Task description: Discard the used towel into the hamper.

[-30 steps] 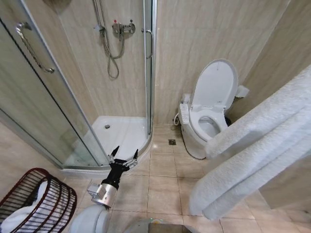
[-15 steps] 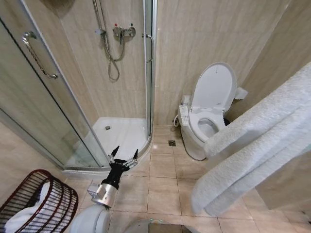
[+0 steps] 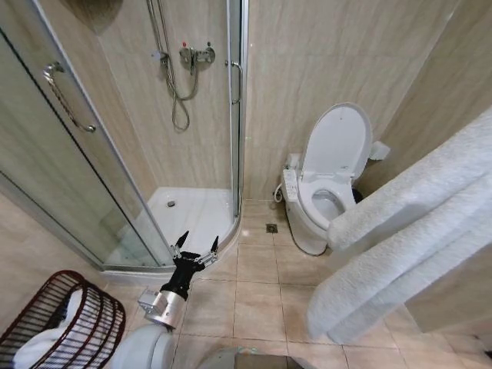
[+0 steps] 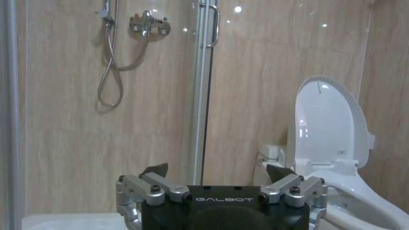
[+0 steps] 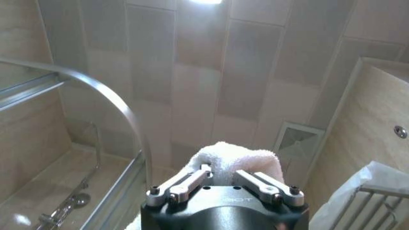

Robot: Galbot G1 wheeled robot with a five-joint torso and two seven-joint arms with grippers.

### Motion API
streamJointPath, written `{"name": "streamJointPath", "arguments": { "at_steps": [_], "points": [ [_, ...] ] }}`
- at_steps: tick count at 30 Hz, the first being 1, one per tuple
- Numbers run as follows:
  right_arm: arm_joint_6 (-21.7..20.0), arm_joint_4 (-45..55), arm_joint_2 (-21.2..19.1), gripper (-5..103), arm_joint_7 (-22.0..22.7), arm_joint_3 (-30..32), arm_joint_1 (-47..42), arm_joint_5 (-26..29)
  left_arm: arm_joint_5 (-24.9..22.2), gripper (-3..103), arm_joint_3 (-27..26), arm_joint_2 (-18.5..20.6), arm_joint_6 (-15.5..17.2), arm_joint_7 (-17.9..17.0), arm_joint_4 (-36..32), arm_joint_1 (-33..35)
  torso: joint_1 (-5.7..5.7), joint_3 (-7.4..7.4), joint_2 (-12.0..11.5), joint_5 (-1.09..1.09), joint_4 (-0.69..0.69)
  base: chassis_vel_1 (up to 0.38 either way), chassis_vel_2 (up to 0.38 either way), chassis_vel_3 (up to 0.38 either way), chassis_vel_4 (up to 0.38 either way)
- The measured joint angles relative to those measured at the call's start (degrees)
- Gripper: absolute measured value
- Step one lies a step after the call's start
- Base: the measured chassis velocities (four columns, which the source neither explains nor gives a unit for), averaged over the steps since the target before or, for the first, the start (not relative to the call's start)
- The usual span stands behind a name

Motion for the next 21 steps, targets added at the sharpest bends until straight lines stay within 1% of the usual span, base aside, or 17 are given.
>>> {"name": "streamJointPath", "arguments": {
  "at_steps": [2,5,6,20,21],
  "points": [
    [0.0,-0.1,-0.3,5,0.1,0.1,0.1,0.3,0.0,100,0.0,0.0,0.0,0.0,0.0,0.0,0.1,0.13,0.2,0.0,0.0,0.0,0.0,0.0,0.0],
    [0.0,-0.1,-0.6,5,0.4,0.6,0.1,1.0,0.0,100,0.0,0.0,0.0,0.0,0.0,0.0,0.52,0.76,1.3,0.0,0.0,0.0,0.0,0.0,0.0],
    [0.0,-0.1,-0.6,5,0.4,0.6,0.1,1.0,0.0,100,0.0,0.0,0.0,0.0,0.0,0.0,0.52,0.76,1.3,0.0,0.0,0.0,0.0,0.0,0.0],
    [0.0,-0.4,-0.6,5,0.2,1.2,-0.4,1.0,0.0,100,0.0,0.0,0.0,0.0,0.0,0.0,2.16,3.02,5.2,0.01,0.0,0.0,0.0,0.0,0.0],
    [0.0,-0.4,-0.6,5,0.2,1.2,-0.4,1.0,0.0,100,0.0,0.0,0.0,0.0,0.0,0.0,2.16,3.02,5.2,0.01,0.0,0.0,0.0,0.0,0.0]
  ]
}}
